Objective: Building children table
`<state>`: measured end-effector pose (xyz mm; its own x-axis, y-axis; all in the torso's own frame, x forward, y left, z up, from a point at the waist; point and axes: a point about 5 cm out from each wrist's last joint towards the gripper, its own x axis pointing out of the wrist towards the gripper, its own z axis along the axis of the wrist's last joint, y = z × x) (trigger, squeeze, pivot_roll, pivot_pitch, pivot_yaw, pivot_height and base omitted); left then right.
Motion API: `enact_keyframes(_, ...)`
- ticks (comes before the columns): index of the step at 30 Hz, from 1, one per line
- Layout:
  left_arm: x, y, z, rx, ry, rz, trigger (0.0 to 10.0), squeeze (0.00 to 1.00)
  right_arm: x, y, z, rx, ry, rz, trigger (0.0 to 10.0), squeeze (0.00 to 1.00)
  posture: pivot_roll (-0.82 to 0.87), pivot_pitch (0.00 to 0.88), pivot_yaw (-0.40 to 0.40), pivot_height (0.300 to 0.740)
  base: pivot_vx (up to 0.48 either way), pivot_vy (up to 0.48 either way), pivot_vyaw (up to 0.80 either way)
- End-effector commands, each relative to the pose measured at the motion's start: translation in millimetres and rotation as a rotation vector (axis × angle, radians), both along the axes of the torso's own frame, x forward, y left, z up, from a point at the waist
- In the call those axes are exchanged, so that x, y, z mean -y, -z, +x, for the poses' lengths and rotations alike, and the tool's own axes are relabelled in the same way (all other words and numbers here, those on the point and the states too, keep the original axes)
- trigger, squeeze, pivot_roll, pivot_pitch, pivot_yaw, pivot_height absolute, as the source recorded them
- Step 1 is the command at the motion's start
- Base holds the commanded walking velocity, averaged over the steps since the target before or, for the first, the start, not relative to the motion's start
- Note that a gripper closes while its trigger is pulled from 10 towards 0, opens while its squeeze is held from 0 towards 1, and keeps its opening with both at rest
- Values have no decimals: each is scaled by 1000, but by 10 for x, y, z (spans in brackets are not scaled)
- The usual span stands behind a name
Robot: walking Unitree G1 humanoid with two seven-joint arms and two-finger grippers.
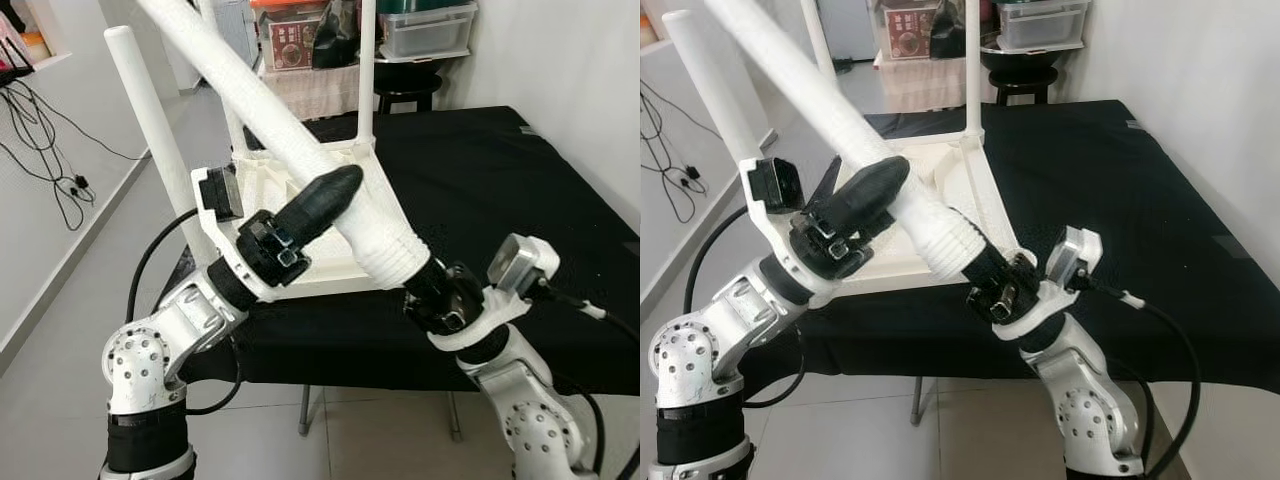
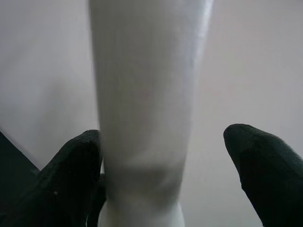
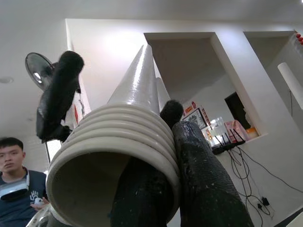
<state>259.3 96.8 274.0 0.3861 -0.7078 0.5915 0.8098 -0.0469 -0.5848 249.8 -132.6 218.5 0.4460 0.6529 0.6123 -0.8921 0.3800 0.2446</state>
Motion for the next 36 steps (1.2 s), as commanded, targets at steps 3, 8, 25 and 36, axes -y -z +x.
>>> enact_keyframes(3, -13, -1, -41, 18, 14, 19, 10000, 0, -31, -15, 15, 10, -5, -1, 10000, 0, -86, 0, 95, 740, 0, 0, 0)
enact_keyframes(8, -67, -8, 50, -12, -76, 16, 10000, 0, -83, 0, -45, 24, -60, -36, 10000, 0, -86, 0, 92, 740, 0, 0, 0)
enact_keyframes(25, -124, -92, 41, 9, -84, -69, 0, 0, -127, 31, -69, 23, -69, -72, 10000, 0, -87, 0, 88, 740, 0, 0, 0)
enact_keyframes(36, -240, -210, 97, 5, -129, -151, 0, 0, -167, 115, 2, -54, 5, -107, 10000, 1000, -87, 0, 86, 740, 0, 0, 0)
